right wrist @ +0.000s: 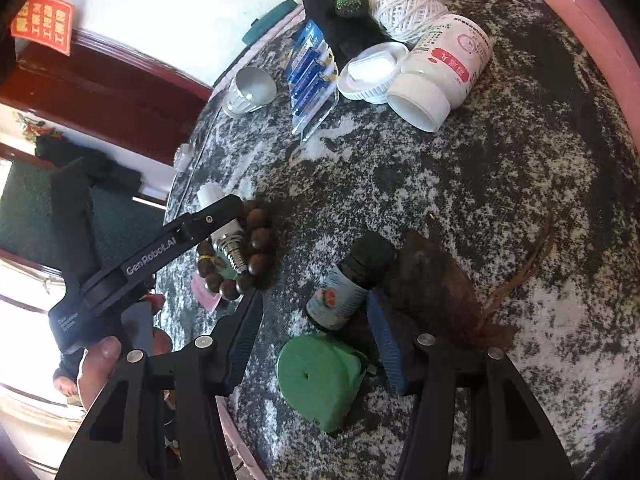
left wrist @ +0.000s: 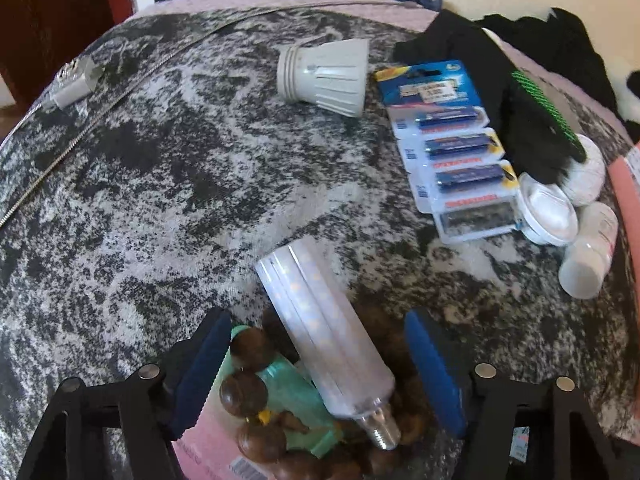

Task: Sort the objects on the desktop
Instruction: 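Grasp the white LED corn bulb with the left tool while the right tool grasps the dark oil bottle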

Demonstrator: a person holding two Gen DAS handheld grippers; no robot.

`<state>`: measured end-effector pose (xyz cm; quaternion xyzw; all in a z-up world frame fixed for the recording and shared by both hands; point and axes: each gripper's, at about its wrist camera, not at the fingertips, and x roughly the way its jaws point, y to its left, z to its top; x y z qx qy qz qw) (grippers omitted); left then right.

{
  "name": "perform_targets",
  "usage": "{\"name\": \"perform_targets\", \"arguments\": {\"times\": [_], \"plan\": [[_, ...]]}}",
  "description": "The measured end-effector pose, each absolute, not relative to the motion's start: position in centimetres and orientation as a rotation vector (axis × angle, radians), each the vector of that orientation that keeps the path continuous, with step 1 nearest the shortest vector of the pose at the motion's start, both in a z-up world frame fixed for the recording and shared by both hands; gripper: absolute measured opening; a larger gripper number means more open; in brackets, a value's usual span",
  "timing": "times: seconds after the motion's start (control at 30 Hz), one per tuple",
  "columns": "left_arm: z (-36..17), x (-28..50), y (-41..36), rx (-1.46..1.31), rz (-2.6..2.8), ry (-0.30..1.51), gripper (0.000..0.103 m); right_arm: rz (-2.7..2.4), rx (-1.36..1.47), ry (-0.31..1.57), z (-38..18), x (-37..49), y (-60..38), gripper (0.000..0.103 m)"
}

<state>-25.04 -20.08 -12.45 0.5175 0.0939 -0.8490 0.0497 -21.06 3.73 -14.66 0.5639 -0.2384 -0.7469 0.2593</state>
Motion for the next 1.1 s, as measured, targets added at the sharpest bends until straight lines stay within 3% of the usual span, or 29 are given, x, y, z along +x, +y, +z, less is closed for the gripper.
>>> {"name": "perform_targets", "arguments": {"times": [0.17,0.33,0.4,0.5,1.1], "plan": [[-12.5,-25.7,-20.2,1.581,-2.589,0.328,0.064,-2.04,1.535,-0.64,-15.0,-21.5,3.4,0.054],[-12.5,-26.2,-20.5,1.586,-2.587,0.378,0.027,-2.052,1.535,-0.59,-15.6,-22.0,2.6,0.04],[-12.3,-26.1,-21.0,1.597,-2.58,0.425,0.027,-2.055,1.539,-0.579,-15.9,-22.2,2.4,0.029],[-12.0,-25.7,-21.8,1.61,-2.573,0.488,0.027,-2.048,1.534,-0.588,-16.0,-22.3,2.4,0.027],[-6.0,-18.0,-24.7,1.468,-2.554,0.545,0.027,-1.989,1.415,-0.668,-11.8,-20.9,3.6,0.027]]}}
